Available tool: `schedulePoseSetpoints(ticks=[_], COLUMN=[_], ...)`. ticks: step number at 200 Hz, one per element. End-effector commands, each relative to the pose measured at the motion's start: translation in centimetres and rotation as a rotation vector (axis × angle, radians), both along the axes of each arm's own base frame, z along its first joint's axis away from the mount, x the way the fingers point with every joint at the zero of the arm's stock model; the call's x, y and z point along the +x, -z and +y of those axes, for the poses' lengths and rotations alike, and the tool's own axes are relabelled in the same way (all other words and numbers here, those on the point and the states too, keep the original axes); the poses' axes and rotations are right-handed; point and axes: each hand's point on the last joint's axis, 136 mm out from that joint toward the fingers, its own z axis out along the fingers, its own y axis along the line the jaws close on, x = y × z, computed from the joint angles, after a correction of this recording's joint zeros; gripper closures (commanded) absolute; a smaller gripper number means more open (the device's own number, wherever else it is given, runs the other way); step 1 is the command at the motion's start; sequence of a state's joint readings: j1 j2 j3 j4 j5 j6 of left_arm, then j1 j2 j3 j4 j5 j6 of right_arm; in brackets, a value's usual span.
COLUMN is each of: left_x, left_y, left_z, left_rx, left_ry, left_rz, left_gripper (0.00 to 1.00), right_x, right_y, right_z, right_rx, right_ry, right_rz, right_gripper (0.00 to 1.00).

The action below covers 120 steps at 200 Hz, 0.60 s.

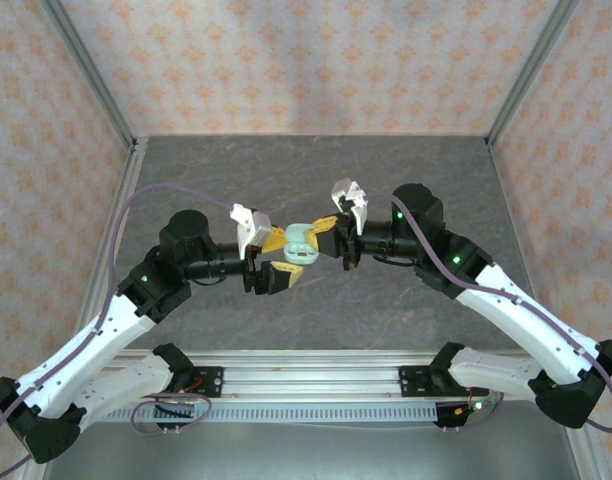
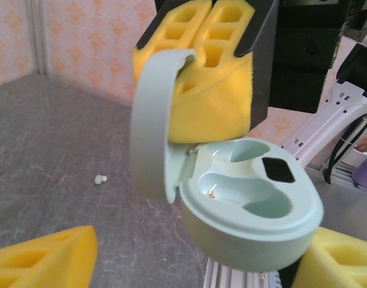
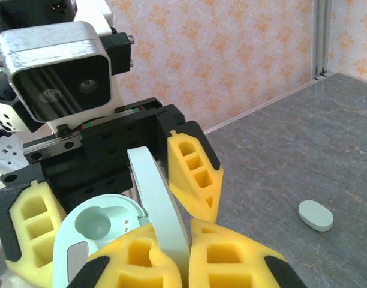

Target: Insert the wireless bluetooth earbuds into the charging case

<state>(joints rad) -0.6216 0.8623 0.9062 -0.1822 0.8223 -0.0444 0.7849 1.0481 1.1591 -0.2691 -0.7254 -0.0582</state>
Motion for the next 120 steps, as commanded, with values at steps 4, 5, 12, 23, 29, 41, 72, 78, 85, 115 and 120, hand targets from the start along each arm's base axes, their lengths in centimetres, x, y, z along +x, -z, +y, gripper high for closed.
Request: schedulePoseSetpoints(ticks=[4,5,12,23,29,41,72,78,85,115,120], left_x=[0.5,0.5,0.5,0.6,0.6,0.5,0.6,0.6,0.6,0.4,0.3], left_y=[-1.6,-1.6,-1.7,-1.7,-1.7,-1.6,-1.4,-1.4,-1.4,-1.6,-1.6], left_z=[0.6,0.6,0.7,0.8,0.9,1.0,1.2,1.3,1.3,0.9,0.8], left_rx=[-0.054,-0.056,-0.060,-0.065,-0.064,-0.062,-0.053,-0.052,-0.054,-0.067,-0.070], left_ry=[-0.051,-0.051,-0.056,-0.067,-0.071,-0.074,-0.085,-0.088,-0.089,-0.059,-0.054], left_rz=[-0.063,-0.065,-0.071,-0.082,-0.093,-0.107,-0.139,-0.142,-0.146,-0.146,-0.145], left_gripper=[0.18,0.18,0.17,0.16,0.16,0.16,0.15,0.15,0.15,0.15,0.15], right_x=[-0.2,-0.3,-0.2,-0.2,-0.2,-0.2,-0.1,-0.1,-0.1,-0.1,-0.1], right_y=[-1.8,-1.8,-1.7,-1.7,-1.6,-1.6,-1.1,-1.0,-0.9,-0.6,-0.5], right_z=[0.0,0.0,0.0,0.0,0.0,0.0,-0.2,-0.3,-0.3,-0.2,-0.2], right_rx=[0.029,0.029,0.026,0.024,0.022,0.021,0.000,-0.003,-0.007,-0.019,-0.022], right_ry=[-0.008,-0.009,-0.009,-0.007,-0.008,-0.007,0.001,0.002,0.001,-0.003,-0.005], right_rz=[-0.067,-0.067,-0.066,-0.065,-0.064,-0.068,-0.079,-0.082,-0.086,-0.092,-0.092], right_gripper=[0.97,0.97,0.97,0.97,0.97,0.97,0.97,0.97,0.97,0.97,0.97])
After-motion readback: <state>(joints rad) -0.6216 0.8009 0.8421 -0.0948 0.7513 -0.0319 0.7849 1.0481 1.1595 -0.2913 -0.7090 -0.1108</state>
